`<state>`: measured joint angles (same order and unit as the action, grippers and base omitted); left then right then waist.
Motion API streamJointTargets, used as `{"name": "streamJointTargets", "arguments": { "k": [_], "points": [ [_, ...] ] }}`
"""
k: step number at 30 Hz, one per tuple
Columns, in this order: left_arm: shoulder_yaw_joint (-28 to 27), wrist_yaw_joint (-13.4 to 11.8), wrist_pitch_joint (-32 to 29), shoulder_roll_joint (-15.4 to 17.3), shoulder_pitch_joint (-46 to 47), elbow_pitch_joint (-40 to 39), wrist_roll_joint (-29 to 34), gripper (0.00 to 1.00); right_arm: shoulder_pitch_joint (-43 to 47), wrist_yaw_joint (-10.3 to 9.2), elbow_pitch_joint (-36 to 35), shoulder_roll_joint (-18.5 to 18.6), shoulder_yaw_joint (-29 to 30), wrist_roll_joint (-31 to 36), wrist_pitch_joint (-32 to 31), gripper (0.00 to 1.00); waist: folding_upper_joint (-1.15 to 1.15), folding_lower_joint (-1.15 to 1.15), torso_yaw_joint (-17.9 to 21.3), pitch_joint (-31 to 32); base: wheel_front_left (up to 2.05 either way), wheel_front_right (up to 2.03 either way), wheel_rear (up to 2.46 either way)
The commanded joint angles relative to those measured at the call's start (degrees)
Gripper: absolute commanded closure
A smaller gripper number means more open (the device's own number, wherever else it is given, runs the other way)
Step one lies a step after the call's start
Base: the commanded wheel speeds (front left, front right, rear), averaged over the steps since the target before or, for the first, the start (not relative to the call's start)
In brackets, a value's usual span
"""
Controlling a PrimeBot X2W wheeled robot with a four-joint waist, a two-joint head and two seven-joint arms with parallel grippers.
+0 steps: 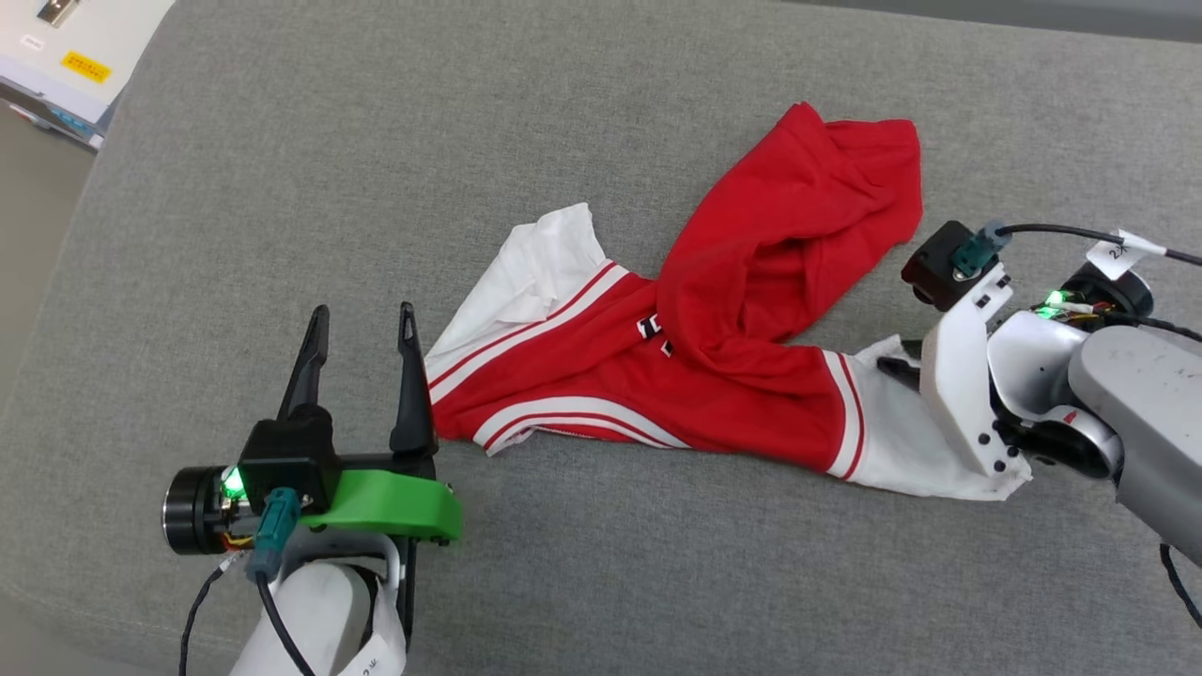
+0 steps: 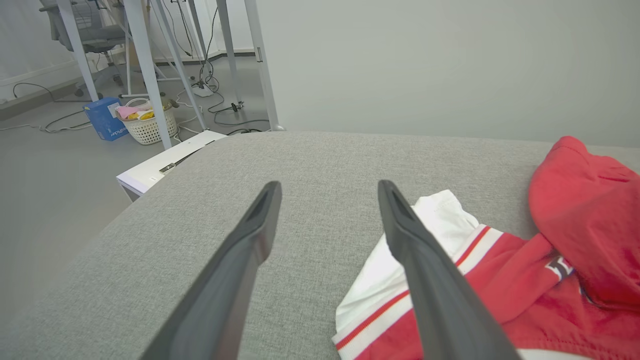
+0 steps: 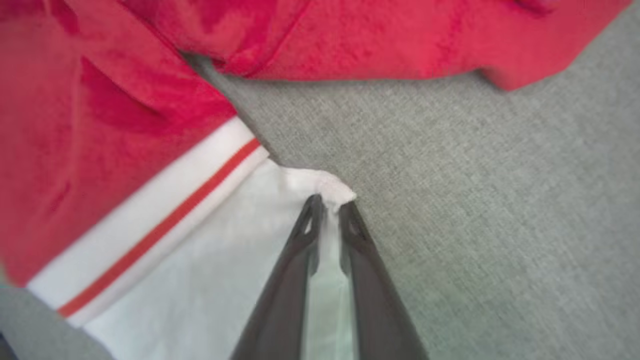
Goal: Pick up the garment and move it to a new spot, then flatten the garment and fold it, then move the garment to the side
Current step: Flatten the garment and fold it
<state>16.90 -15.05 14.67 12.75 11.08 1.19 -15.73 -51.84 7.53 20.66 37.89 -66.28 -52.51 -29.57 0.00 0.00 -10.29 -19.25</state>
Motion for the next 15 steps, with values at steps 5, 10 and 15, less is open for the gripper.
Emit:
{"name": "streamJointTargets", "arguments": {
  "k": [5, 10, 15],
  "points": [
    [-2.8, 2.1, 0.3, -0.8, -3.3, 0.9, 2.2, 0.0, 1.8, -0.04, -3.7, 2.6, 0.4, -3.9, 11.3, 1.0, 0.0, 0.0, 3.4, 5.1, 0.0, 0.0, 0.0],
    [-4.9, 3.4, 0.3, -1.5, -5.6, 0.9, 3.5, 0.0, 5.0, -0.04, -10.2, 8.6, 3.0, -4.9, 17.4, 1.0, 0.0, 0.0, 5.6, 7.7, 0.0, 0.0, 0.0],
    [-6.2, 4.3, 0.3, -2.3, -7.1, 0.8, 4.6, 0.0, 10.7, -0.04, -17.1, 13.8, 8.3, -5.4, 20.6, 1.0, 0.0, 0.0, 7.1, 9.1, 0.0, 0.0, 0.0]
  ]
}}
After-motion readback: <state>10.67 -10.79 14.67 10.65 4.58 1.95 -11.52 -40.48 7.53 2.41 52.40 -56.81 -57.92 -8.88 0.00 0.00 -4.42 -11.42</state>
